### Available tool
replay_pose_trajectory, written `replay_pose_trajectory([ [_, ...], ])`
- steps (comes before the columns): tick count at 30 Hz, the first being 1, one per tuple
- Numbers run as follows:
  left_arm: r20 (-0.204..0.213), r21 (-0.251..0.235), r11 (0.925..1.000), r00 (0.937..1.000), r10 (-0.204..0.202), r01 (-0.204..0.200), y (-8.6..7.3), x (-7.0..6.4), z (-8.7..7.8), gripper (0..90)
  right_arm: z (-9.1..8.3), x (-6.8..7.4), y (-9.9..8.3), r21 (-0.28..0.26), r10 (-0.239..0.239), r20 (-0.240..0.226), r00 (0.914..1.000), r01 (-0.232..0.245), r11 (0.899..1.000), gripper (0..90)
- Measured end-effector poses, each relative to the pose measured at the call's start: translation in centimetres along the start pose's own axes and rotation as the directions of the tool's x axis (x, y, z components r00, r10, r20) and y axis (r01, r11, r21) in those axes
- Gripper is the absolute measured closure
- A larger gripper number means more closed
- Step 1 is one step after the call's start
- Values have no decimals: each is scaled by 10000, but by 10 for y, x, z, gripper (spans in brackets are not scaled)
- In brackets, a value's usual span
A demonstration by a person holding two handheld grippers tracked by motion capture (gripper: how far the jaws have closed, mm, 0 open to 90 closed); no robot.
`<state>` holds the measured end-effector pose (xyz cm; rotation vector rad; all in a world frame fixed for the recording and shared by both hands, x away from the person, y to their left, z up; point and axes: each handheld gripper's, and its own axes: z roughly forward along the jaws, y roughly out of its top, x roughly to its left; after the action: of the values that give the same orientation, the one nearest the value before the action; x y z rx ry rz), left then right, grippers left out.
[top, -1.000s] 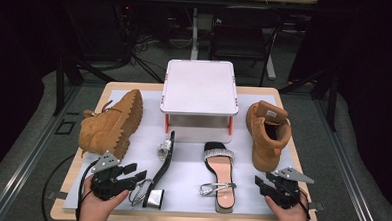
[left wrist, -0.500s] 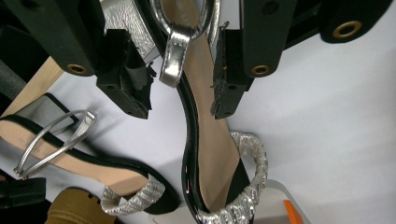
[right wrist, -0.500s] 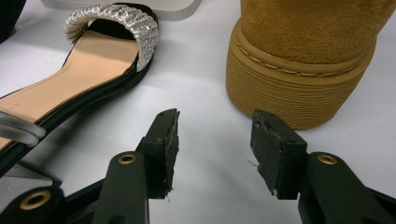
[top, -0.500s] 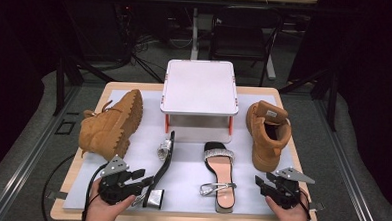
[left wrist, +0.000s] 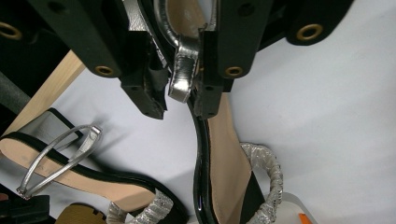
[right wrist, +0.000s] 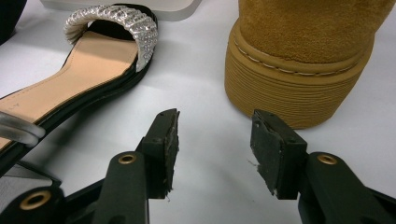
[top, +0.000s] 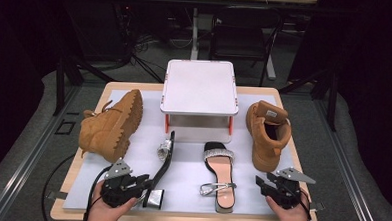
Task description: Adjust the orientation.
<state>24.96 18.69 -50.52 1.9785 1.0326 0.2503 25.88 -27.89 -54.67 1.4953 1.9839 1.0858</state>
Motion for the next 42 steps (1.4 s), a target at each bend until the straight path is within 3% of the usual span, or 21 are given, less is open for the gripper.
replay_pose_trajectory([
  [4,190,-21,10000,9998,-20,20,0,0,0,808,0,0,0,-9,30,-12,10000,-30,10000,515],
  [7,211,-9,9998,9996,190,-190,2,-2,1,814,1,0,0,-59,76,-23,10000,-76,10000,515],
  [21,925,-196,9995,9953,272,-255,15,-14,16,817,-1,-2,0,-64,176,-33,9998,-176,9998,515],
  [29,1349,191,9979,9892,580,-611,23,-31,41,818,-1,-3,0,-45,215,-31,9998,-215,9998,515],
  [37,1339,657,9926,9867,926,-1021,23,-44,62,817,-3,-5,0,-123,315,-80,9995,-316,9994,515],
  [42,1350,645,9925,9863,944,-1038,23,-44,64,817,-3,-5,0,-182,358,-101,9993,-360,9992,515],
])
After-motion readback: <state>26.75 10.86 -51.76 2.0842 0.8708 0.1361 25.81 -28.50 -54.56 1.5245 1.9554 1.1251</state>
